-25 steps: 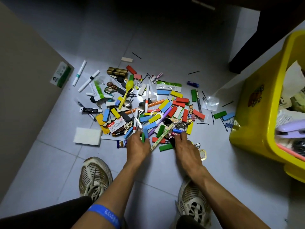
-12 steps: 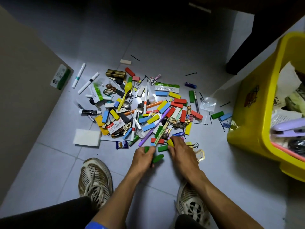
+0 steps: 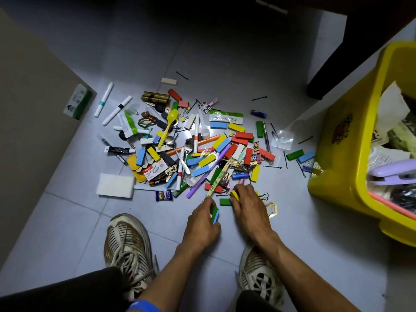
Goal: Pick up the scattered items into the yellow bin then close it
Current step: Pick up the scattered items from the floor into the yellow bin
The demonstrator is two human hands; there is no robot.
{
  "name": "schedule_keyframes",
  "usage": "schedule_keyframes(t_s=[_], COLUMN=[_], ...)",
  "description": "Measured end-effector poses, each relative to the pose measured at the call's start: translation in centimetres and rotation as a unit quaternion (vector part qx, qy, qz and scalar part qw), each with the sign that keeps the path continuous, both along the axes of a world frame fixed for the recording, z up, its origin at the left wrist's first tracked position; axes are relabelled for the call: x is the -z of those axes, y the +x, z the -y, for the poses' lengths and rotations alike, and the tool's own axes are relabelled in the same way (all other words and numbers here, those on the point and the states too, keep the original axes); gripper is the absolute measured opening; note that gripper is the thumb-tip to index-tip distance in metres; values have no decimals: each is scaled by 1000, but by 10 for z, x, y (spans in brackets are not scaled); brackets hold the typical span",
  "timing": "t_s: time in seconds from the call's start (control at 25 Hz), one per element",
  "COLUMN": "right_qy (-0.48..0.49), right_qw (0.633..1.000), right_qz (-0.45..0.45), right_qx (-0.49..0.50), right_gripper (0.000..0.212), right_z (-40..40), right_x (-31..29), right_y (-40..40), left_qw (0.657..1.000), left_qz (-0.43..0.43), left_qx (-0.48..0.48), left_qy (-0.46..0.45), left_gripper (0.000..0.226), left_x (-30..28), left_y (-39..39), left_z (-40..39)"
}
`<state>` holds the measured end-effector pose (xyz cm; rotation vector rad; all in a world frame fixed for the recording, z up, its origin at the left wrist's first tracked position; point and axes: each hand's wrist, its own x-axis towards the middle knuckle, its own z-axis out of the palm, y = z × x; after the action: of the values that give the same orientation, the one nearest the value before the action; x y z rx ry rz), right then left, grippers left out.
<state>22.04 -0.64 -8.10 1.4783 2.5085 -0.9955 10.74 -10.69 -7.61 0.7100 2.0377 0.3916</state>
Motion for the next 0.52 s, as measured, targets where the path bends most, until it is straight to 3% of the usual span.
schedule_keyframes(t_s=[0.08, 0.16, 0.28, 0.44, 0.52], right_qy=[0, 21, 39, 90, 94], right_qw=[997, 996, 988, 980, 980], right_qz=[-73, -80, 33, 106, 113], right_qx=[30, -34, -145, -141, -136], right_gripper=[19, 21, 26, 25, 26], right_z=[0, 4, 14, 19, 17], right_x=[-3, -2, 7, 12, 12], right_y=[6, 11, 8, -9, -12], left_qw=[998, 996, 996, 986, 980], left_qz=[-53, -78, -77, -116, -141], left_qx=[41, 46, 11, -58, -31], left_qy=[2, 13, 37, 103, 134], left_gripper=[41, 46, 39, 29, 32], left_x=[2, 2, -3, -11, -10], left_y=[-1, -3, -7, -21, -30], left_z=[-1, 0, -1, -16, -29])
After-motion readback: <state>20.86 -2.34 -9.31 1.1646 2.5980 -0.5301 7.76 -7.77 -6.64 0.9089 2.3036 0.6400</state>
